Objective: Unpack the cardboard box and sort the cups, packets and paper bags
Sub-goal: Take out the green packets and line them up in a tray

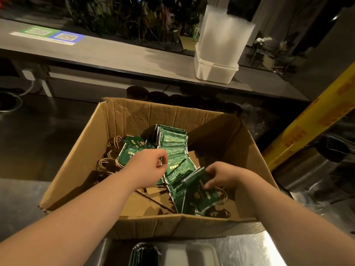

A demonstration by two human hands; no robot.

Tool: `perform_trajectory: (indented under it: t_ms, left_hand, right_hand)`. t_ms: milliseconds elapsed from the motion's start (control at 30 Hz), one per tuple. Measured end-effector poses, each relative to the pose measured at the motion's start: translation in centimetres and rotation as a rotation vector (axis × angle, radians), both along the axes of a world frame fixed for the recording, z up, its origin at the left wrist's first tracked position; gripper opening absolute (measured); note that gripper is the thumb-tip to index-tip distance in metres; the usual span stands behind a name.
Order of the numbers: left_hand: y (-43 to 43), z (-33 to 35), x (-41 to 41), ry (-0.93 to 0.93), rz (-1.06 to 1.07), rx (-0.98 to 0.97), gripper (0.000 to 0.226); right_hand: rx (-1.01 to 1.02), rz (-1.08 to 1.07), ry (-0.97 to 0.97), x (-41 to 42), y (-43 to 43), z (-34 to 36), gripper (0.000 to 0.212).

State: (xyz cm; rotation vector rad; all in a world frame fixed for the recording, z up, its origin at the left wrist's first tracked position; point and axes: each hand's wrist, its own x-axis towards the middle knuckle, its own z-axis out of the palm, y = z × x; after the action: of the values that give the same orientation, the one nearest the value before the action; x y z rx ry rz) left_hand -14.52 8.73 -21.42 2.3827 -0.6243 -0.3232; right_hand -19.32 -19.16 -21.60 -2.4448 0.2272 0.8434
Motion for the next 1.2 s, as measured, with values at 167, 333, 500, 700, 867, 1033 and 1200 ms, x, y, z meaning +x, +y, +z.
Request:
perform_trajectory:
  t_ms: [167, 333, 500, 700, 867, 1033, 1200]
  left_hand:
    - [-0.3, 0.8, -0.4, 0.279, 0.129, -0.288, 0.021]
    - [-0.5, 2.5, -1.4, 0.802, 0.113, -0.596, 0.022]
    - [-0.6, 2.6, -1.8, 1.07, 0.229, -0.829, 0.028]
    - [-0.1, 2.6, -0.9, 1.03, 0.3, -0.905, 0.029]
    - [-0.4, 1.8, -0.8, 1.081, 0.272, -0.919, 0.041]
    - [-0.3, 1.5, -0.5, 1.079, 0.256, -0.944, 0.05]
    - [-0.3, 1.6, -0.4, 1.055, 0.31, -1.019, 0.053]
  right_hand:
    - [0.517, -0.258, -0.109, 0.2, 0.8, 1.0, 0.019]
    - [0.742, -0.236, -0.189, 1.0, 5.0, 1.4, 0.025]
    - [0.644, -0.249, -0.306, 0.9, 6.4, 2.0, 0.027]
    - [-0.101, 0.124, 0.071, -0.9, 1.8, -1.0, 0.023]
    - [-0.217, 0.28, 0.113, -1.1, 2.6, -2.6, 0.021]
    - [-0.105, 0.162, 0.001, -0.3, 2.1, -0.8, 0.019]
    - [0.64, -0.276, -0.127, 0.4, 1.5, 1.9, 0.011]
